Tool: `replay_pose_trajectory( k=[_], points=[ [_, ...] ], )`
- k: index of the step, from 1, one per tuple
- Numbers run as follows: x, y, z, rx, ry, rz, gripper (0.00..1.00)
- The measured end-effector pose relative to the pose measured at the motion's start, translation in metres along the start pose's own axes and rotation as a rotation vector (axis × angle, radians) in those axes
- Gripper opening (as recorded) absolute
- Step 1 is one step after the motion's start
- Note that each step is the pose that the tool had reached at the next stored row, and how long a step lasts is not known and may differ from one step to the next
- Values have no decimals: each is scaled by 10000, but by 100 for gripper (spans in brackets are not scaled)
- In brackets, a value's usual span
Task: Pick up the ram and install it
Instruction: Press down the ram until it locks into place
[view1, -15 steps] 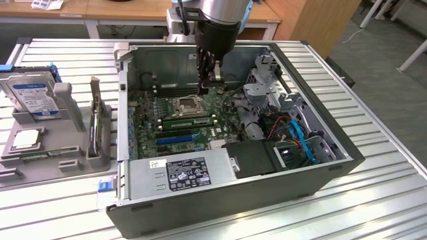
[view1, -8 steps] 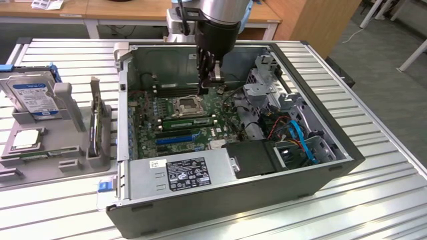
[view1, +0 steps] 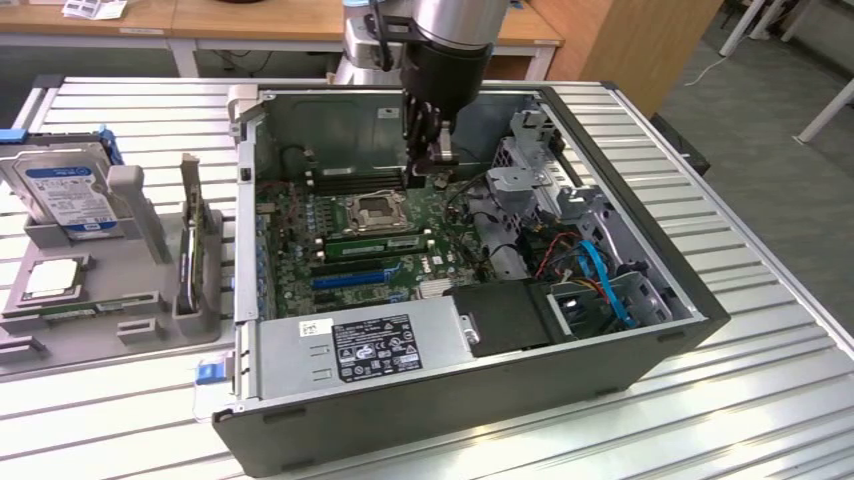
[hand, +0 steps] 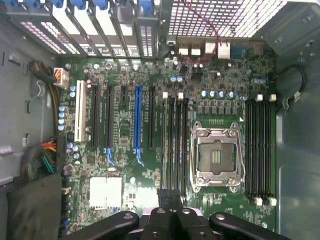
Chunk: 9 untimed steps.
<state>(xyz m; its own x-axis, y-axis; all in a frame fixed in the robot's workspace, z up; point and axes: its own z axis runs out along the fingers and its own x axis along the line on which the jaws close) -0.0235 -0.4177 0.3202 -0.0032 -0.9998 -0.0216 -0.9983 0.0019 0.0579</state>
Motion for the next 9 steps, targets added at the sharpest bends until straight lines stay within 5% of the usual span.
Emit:
replay_pose_trajectory(
  k=[9],
  points=[
    [-1, -151, -6, 0, -1, 1, 10]
  ],
)
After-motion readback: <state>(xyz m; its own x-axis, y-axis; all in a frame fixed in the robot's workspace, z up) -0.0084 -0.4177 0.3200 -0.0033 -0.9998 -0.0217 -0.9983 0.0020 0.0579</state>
